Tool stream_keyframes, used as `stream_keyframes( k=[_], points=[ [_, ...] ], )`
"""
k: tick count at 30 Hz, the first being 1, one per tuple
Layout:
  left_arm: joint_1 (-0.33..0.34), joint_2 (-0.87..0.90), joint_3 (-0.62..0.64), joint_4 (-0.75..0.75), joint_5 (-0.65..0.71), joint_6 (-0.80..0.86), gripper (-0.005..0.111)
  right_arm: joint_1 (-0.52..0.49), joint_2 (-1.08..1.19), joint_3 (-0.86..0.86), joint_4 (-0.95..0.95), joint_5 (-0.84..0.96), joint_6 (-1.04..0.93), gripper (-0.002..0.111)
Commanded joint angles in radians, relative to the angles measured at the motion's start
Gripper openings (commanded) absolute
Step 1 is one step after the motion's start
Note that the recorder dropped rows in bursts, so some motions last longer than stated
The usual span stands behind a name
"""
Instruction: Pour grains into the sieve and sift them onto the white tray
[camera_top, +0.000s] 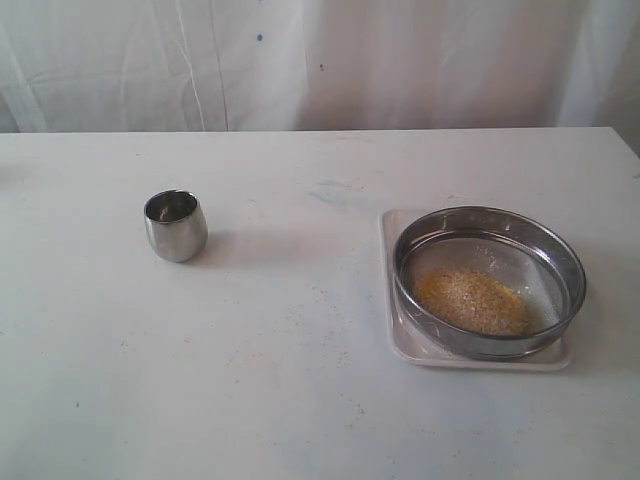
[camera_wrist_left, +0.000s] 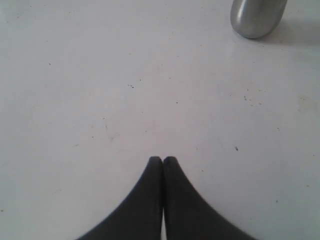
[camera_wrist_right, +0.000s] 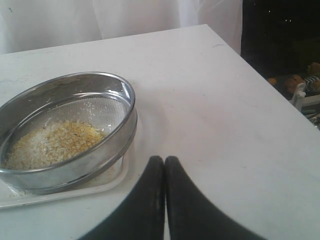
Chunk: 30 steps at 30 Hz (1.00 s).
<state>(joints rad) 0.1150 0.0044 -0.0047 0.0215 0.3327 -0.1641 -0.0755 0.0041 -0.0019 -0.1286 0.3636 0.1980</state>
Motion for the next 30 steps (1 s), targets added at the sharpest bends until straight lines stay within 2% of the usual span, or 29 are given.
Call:
stream_keyframes(
  k=[1,17,19,23,25,26,27,29,30],
  points=[
    [0.002,-0.004,0.005,-0.006,0.035,0.005,0.000,-0.005,-0.004,0.002,-0.003,-0.012,0.001,0.000],
    [0.000,-0.004,0.005,-0.006,0.035,0.004,0.000,-0.005,-0.004,0.002,-0.003,-0.015,0.001,0.000],
    [-0.017,-0.004,0.005,-0.006,0.035,0.004,0.000,-0.005,-0.004,0.002,-0.144,-0.014,-0.087,0.000],
    [-0.047,-0.004,0.005,-0.006,0.035,0.004,0.000,-0.005,-0.004,0.002,-0.164,-0.057,-0.098,0.000],
    [-0.059,-0.004,0.005,-0.006,0.035,0.004,0.000,-0.005,-0.004,0.002,-0.016,-0.185,-0.027,0.000],
    [-0.059,-0.004,0.005,-0.006,0.035,0.004,0.000,-0.005,-0.004,0.002,0.163,-0.285,0.111,0.000],
    [-0.059,-0.004,0.005,-0.006,0.035,0.004,0.000,-0.005,-0.004,0.002,0.262,-0.364,0.201,0.000],
    [-0.059,-0.004,0.005,-0.006,0.035,0.004,0.000,-0.005,-0.004,0.002,0.370,-0.487,0.358,0.000],
    [-0.059,-0.004,0.005,-0.006,0.035,0.004,0.000,-0.005,-0.004,0.002,0.401,-0.631,0.505,0.000]
  ],
)
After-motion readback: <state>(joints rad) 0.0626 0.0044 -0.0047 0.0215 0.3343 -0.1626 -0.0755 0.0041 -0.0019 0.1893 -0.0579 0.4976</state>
